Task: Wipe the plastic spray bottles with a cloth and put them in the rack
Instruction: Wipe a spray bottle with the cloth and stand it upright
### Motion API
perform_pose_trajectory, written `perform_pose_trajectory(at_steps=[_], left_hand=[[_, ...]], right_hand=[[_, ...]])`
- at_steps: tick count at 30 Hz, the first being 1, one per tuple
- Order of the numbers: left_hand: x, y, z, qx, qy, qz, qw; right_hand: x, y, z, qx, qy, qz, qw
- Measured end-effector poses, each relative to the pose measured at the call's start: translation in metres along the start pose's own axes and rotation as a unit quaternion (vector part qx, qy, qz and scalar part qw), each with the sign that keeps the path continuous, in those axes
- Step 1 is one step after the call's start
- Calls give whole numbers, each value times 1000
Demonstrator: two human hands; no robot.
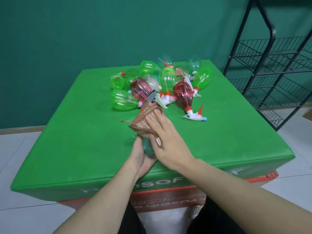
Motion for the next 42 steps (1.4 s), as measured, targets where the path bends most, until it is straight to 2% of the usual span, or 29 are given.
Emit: perform_pose_trajectory(at_steps=[5,10,14,16,20,24,26,33,39,42], left_hand=[[-17,-3,-1,19,-7,57,998],[-36,-7,-7,-22,-27,35,999],[-50,-6,-10,-51,-31,24,998],[-56,-4,-7,-54,-4,19,998],[-63,0,-6,-72,71,-11,995],[-62,8,-11,-149,177,-54,971],[-61,12,-17,-190,225,-64,954],[-84,28,-24,-218,388,-49,894],[-121,45,-4,-199,430,-46,879],[-149,56,10,-195,465,-54,862]], right_hand=[[24,25,-3,-123,117,-36,985],[34,17,-15,-254,271,-68,926],[31,0,-32,-312,404,-135,849],[26,-7,-38,-351,466,-153,798],[29,-11,-31,-344,583,-136,723],[37,-13,-31,-335,681,-123,639],[38,-17,-33,-343,702,-112,614],[59,-50,-74,-404,647,-150,629],[112,-77,-114,-402,582,-206,676],[141,-88,-135,-393,561,-245,686]])
Point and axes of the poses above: each hand's wrist, its own y-axis towards the middle knuckle, its own x-axis out of the back of the hand, z = x × y, the point moved 7 cm from there along y, towards the middle knuckle, and after that the axes turned 5 degrees about y, right-handed, at the moved point
